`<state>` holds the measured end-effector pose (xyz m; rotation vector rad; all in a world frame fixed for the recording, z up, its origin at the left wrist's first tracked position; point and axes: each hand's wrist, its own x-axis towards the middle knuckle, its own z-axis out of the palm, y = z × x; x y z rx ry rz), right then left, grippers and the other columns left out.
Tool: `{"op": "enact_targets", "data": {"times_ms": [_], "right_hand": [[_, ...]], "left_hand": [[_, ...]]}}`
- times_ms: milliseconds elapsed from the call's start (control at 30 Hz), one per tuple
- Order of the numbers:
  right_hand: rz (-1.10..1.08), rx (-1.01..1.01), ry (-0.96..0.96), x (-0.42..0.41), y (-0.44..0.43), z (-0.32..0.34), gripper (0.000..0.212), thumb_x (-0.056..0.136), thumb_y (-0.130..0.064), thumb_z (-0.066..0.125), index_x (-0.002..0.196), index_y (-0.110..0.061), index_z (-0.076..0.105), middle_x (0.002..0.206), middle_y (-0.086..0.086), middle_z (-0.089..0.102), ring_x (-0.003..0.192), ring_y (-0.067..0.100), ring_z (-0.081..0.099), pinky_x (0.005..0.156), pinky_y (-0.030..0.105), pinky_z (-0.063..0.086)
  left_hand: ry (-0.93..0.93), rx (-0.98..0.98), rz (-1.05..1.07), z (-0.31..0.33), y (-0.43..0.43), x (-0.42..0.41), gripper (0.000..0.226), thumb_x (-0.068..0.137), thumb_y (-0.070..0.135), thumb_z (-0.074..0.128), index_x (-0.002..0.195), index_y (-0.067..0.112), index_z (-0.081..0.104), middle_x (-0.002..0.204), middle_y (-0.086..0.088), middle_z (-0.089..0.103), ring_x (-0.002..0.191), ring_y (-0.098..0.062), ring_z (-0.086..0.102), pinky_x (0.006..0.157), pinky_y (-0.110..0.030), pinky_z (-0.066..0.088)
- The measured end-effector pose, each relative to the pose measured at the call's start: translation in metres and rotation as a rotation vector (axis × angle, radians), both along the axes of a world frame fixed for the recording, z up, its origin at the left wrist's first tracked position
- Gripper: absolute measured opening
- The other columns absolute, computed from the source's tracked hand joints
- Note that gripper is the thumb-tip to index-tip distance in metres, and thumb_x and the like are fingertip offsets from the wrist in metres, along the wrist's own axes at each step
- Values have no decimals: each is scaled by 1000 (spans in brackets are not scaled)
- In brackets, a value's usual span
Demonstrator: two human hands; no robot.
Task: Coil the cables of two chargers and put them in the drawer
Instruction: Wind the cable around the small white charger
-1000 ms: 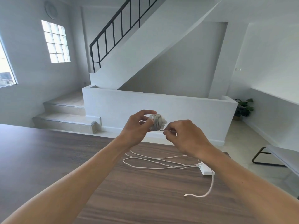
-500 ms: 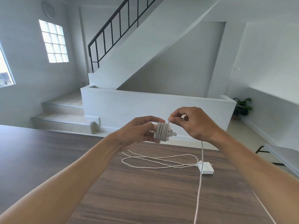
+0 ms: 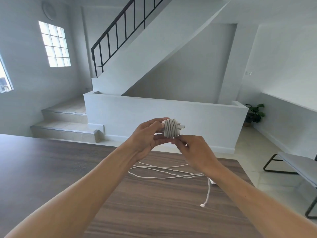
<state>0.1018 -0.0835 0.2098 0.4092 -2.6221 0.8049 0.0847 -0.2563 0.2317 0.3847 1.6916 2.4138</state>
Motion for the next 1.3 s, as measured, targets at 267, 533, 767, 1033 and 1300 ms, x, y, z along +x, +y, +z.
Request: {"op": "enact_targets", "data": {"times_ms": [267,533,767,1033,1300], "right_hand": [[-2,247,-20,17,-8,5,34,100,-36,41,87,-18,67,76,0,64,77,26,59,66,34,46],[25,358,7,30,-9,31,32,96,-35,43,84,-17,67,82,1,67,78,25,60,67,34,47],[9,354,52,21,4,54,26,95,-36,48,88,-24,69,88,-6,69,83,21,62,72,34,48],[107,120,-9,3,18,50,14,86,-40,67,82,-28,73,81,-13,70,80,7,61,76,36,52],[152,-87,-125,-9,33,37,14,89,-39,64,84,-33,76,82,-9,74,77,11,64,73,29,48]], "left_hand": [[10,-128,177,-6,3,-2,23,97,8,51,114,3,65,102,-20,71,86,-30,72,89,-41,57],[170,-467,307,-15,1,-3,26,78,28,58,101,28,71,86,-9,67,78,-22,72,92,-47,56],[234,-525,181,-21,5,3,22,86,18,60,95,35,70,85,-7,64,79,-20,68,92,-47,56],[213,-487,23,-20,-2,10,24,89,11,57,106,20,71,102,-29,60,105,-38,66,88,-41,58],[95,-246,-265,-13,-9,19,30,84,11,53,112,5,63,102,-16,71,91,-29,69,86,-41,58]]}}
